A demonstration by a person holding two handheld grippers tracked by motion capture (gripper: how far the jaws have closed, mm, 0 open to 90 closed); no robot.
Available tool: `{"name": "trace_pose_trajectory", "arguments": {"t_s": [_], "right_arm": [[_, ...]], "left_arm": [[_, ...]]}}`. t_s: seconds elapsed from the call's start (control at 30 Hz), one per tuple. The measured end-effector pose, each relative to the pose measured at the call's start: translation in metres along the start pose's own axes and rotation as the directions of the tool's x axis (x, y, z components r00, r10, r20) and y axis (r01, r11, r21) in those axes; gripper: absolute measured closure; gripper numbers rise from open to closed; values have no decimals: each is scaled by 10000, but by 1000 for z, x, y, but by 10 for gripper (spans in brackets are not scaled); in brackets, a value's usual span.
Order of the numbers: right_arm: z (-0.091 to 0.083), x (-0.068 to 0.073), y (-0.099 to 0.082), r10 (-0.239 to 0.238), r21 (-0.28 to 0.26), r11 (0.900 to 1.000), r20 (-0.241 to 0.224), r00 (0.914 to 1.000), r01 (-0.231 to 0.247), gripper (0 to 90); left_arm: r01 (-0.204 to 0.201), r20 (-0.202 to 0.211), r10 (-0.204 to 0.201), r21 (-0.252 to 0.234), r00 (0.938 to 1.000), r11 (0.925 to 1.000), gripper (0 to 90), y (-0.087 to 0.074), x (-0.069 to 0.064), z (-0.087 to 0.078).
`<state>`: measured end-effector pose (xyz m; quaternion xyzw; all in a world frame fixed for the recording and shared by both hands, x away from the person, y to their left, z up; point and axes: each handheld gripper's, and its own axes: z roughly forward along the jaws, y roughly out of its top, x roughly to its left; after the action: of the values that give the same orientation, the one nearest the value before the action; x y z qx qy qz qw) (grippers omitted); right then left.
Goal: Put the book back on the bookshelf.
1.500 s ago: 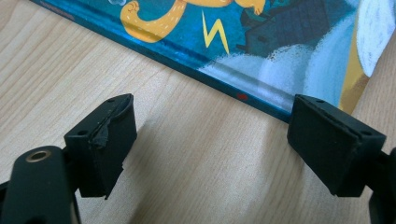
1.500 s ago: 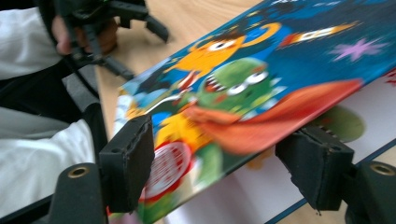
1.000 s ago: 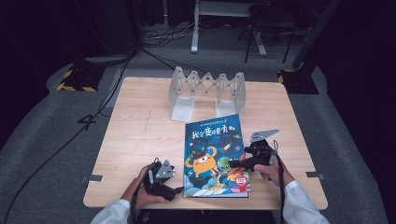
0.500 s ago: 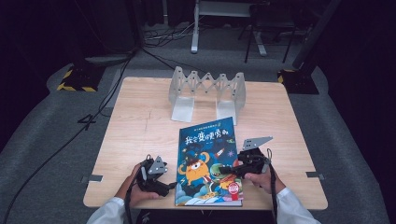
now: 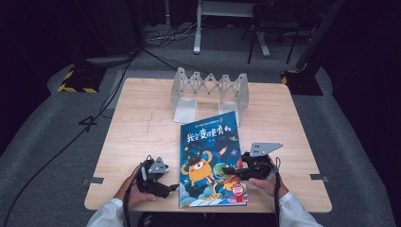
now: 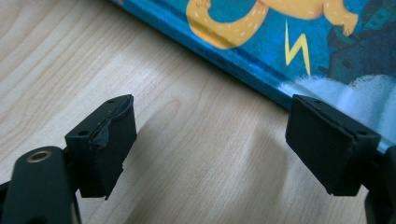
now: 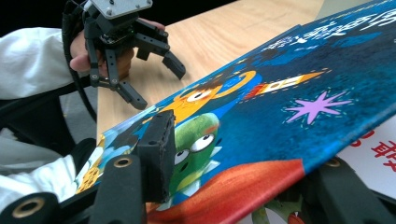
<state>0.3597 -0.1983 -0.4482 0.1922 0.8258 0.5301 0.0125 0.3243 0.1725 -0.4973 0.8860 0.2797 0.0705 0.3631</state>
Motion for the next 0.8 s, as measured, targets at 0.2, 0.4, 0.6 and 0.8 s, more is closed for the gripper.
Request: {"name": "trace_pose_trajectory", "arguments": {"t_s": [0.2, 0.4, 0.6, 0.8], "right_arm": [[-8, 4, 0, -455, -321, 9984, 553, 9974, 473, 511], [-16, 11, 2, -1224, -497, 9906, 974, 9877, 1276, 512], [-20, 20, 3, -1723, -590, 9818, 1245, 9771, 1807, 511], [-21, 23, 2, -1999, -657, 9756, 1277, 9715, 2094, 511]], "left_arm": [[25, 224, -15, -449, 9997, 9990, 163, 9, -5, -5], [217, 331, -193, -714, 9993, 9972, 161, 19, -3, -1], [119, 543, -79, -733, 9985, 9972, 160, 27, -2, 6], [-160, 724, 202, -589, 9972, 9981, 152, 33, -7, 16]]}}
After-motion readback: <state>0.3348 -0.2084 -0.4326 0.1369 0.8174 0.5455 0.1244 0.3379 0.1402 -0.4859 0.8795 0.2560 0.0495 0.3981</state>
